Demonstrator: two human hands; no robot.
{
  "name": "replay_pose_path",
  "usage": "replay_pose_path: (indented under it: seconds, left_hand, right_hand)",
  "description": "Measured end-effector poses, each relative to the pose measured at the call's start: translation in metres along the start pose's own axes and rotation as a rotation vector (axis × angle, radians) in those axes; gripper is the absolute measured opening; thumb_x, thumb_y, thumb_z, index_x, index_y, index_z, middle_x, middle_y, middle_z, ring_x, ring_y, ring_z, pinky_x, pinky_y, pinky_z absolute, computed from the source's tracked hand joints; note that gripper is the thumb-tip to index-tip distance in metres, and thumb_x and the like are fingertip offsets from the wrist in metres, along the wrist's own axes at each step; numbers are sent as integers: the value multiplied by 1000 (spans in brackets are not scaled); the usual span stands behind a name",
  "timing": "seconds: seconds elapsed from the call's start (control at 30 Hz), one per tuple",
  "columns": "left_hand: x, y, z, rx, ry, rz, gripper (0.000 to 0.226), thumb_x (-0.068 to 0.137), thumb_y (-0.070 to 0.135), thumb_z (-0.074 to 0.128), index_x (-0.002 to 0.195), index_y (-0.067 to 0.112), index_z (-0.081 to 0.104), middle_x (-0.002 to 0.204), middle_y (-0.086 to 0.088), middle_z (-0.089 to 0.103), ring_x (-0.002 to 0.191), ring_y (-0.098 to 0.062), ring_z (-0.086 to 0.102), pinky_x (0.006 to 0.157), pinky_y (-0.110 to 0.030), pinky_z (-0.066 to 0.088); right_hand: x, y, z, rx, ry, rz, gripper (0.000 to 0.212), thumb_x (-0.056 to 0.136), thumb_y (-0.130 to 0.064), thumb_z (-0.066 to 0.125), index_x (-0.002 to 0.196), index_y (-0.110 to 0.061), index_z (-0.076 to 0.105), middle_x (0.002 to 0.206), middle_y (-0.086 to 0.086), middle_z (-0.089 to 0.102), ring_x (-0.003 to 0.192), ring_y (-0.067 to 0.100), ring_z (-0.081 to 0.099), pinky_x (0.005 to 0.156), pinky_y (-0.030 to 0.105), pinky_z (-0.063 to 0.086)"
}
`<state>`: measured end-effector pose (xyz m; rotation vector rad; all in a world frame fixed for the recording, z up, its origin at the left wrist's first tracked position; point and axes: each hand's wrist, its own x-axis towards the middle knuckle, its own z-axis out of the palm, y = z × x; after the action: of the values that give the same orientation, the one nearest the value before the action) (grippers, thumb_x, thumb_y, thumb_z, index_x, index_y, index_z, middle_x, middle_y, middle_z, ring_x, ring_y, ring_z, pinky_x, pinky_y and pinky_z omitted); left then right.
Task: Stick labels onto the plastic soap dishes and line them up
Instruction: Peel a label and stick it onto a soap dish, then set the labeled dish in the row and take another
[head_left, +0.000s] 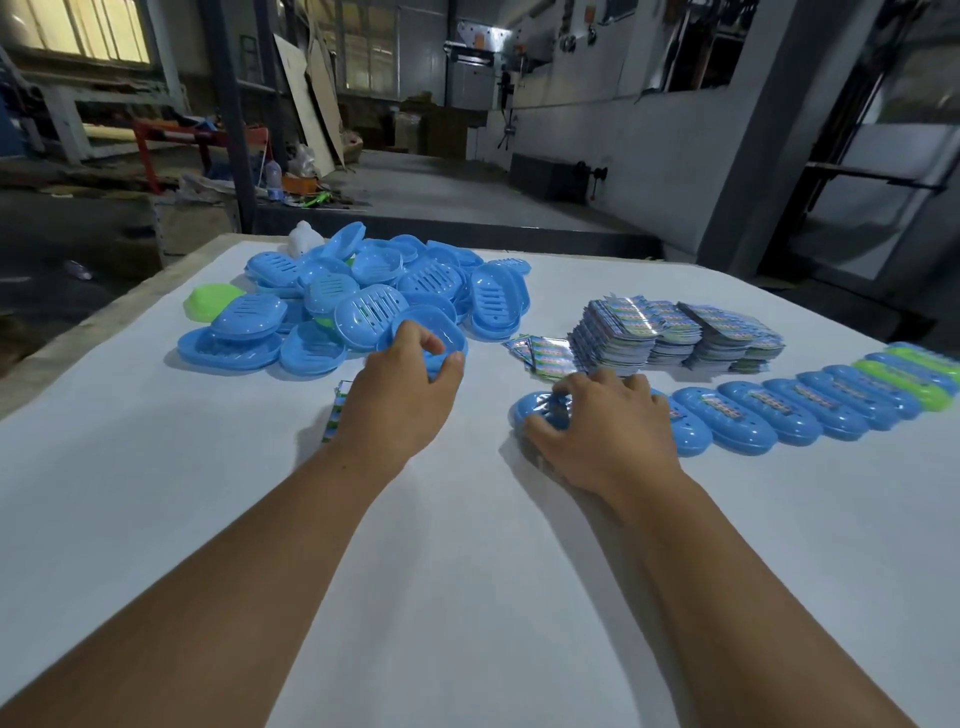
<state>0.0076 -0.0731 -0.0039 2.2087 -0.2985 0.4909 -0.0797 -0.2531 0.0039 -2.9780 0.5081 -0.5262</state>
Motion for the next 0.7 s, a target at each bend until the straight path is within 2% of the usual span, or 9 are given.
replay_pose_path:
  seconds: [0.07, 0.2, 0.4, 0.53, 0.7]
  left_hand:
    - [-2, 0, -1, -10, 0, 0, 22, 92, 49, 59, 97, 30, 50, 71, 11, 61, 71, -16, 62, 64, -34, 47]
    - [-5, 1, -3, -7, -27, -1, 21, 92, 48, 60, 100, 30, 52, 77, 7, 64, 76, -21, 63, 70, -36, 50]
    - [-8, 2, -8, 14, -65, -15, 21, 93, 48, 59, 99, 29, 53, 73, 7, 64, 78, -23, 63, 72, -36, 50]
    - [-6, 1, -8, 38, -90, -29, 20, 92, 50, 59, 90, 30, 55, 66, 13, 61, 77, -19, 63, 70, -34, 48]
    - [-5, -4, -9, 161, -82, 9, 21, 90, 49, 58, 79, 31, 56, 73, 13, 63, 81, -20, 62, 74, -32, 48]
  right_hand:
    - [-2, 6, -2, -29, 30, 101, 51, 83, -61, 49, 112, -24, 67, 117, 4, 62, 111, 34, 49, 91, 44, 37]
    - [-3, 13, -5, -8, 57, 241, 43, 84, -53, 52, 106, -18, 65, 115, 5, 62, 113, 35, 48, 82, 41, 31]
    - [0, 29, -7, 46, 89, 306, 53, 90, -54, 60, 132, -23, 54, 134, 8, 55, 126, 37, 44, 98, 45, 37]
    - [9, 47, -10, 101, 114, 390, 55, 90, -48, 65, 138, -26, 51, 141, 10, 49, 130, 38, 41, 101, 46, 35]
    - [12, 48, -5, 129, 183, 396, 49, 90, -43, 67, 134, -25, 56, 139, 12, 49, 128, 40, 40, 102, 46, 34]
